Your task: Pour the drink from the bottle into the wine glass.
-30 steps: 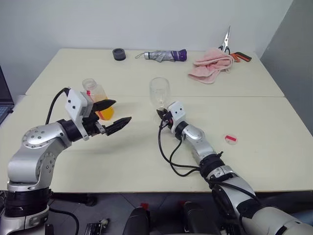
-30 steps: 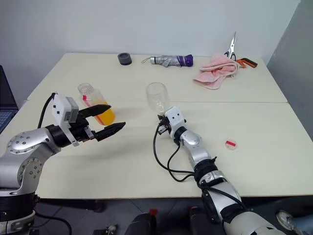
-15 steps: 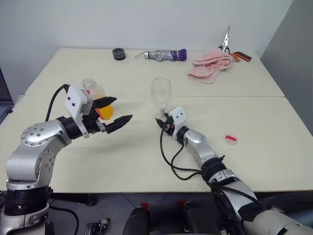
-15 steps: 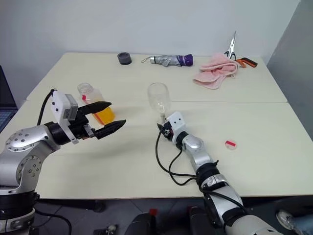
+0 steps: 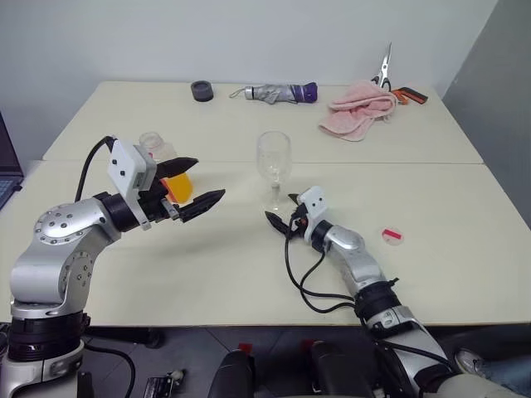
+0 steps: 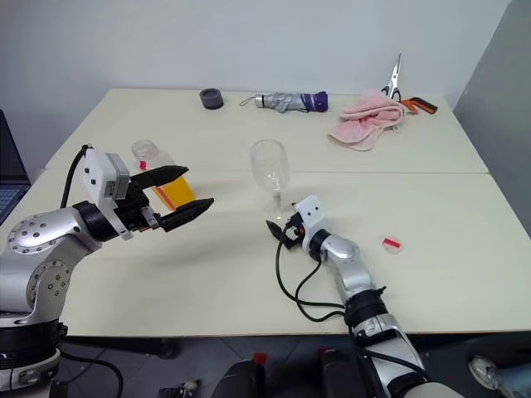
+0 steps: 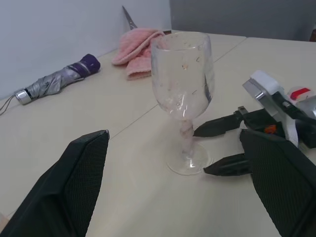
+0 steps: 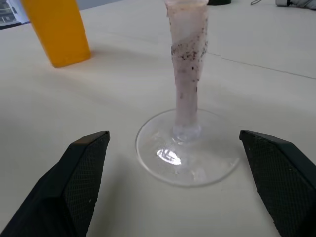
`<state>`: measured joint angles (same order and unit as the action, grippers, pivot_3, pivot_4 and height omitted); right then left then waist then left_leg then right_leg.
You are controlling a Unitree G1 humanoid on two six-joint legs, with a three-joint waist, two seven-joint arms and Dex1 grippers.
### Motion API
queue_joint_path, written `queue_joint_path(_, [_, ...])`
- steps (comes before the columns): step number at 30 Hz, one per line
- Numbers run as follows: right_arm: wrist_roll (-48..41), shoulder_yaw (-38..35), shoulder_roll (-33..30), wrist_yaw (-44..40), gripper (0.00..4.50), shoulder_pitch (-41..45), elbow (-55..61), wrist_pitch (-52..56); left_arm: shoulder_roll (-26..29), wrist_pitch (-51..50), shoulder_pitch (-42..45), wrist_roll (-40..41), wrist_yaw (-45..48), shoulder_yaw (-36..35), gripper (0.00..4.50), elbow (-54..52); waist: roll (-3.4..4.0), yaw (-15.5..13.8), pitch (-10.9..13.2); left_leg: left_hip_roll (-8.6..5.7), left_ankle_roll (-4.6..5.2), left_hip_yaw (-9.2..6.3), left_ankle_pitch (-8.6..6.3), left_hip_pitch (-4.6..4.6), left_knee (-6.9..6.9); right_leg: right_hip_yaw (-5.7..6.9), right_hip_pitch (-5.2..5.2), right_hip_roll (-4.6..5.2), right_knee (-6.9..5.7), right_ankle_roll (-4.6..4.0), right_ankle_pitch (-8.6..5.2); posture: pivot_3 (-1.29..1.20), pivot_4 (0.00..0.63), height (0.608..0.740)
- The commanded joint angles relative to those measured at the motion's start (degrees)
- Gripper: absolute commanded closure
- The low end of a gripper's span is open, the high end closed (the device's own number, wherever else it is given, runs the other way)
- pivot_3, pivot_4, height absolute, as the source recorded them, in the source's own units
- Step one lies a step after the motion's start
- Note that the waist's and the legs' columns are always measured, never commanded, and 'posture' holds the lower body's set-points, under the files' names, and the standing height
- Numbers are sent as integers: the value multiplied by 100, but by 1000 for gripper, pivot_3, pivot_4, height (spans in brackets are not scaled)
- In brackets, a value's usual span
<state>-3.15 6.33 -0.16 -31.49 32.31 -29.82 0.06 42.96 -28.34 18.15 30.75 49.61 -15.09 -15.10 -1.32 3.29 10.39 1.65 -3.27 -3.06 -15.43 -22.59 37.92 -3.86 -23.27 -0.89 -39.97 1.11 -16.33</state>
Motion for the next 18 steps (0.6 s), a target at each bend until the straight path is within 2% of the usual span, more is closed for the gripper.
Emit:
queue_joint_path(1, [-136, 49, -72, -78, 9, -96, 772, 284, 47, 95, -26, 113, 23, -158, 0, -125, 0, 0, 0, 0, 0, 0, 0, 0, 0, 0, 0, 0, 0, 0, 0, 0, 150, 740])
queue_joint_path(10, [-402, 237, -774, -713, 9, -779, 2175, 1078, -16, 139, -216, 181, -61, -255, 0, -169, 0, -4, 0, -1, 0, 0, 0, -2, -1, 1, -1, -2, 3, 0, 0, 0, 150, 740])
queue_joint_path(18, [-1203, 453, -1892, -1856, 9, -1435, 4153, 2020, -277, 429, -1369, -255, -405, -255, 0, -59, 1, 2, 2, 1, 1, 2, -1, -2, -1, -4, -1, 0, 8, 2, -2, 0, 150, 740])
